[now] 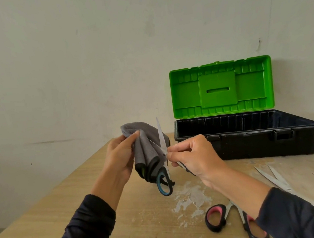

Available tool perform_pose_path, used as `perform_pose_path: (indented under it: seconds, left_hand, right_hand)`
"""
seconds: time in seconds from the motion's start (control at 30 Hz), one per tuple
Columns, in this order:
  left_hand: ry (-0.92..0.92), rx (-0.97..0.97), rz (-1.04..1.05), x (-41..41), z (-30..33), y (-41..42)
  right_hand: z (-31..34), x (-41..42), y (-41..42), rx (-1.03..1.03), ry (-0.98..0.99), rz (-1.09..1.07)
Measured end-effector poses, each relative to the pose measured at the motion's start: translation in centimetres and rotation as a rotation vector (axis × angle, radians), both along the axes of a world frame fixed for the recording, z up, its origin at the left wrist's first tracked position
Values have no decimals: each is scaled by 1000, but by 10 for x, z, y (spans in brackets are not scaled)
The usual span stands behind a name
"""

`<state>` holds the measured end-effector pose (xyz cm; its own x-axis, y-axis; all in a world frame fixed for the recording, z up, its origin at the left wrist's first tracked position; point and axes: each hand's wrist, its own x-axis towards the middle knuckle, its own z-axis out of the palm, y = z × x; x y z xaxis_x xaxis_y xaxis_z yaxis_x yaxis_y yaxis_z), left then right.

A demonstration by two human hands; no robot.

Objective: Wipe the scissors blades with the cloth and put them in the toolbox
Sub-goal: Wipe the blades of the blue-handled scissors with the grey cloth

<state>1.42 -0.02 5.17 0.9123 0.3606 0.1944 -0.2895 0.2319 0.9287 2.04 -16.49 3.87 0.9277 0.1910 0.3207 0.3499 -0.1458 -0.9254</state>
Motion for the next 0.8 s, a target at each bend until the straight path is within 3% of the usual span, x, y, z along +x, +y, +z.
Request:
perform_pose_path:
  seconds: [0.13, 0.3, 0.53, 0.7, 0.8]
  left_hand:
    - [31, -51, -85, -2, -2, -5]
    - [46, 96, -254, -1, -10, -25]
    - [24, -64, -82, -1, -3, 4]
    - [25, 4, -327, -2, -11, -15]
    - [-30, 39, -369, 1, -15, -22]
  right_hand:
    - [0, 0, -1, 5, -18, -41]
    - [4, 8, -3, 117, 0, -36]
    - [3, 4, -4, 34, 31, 14]
    - [8, 8, -5, 134, 51, 6]
    - [7, 9, -7, 141, 38, -4]
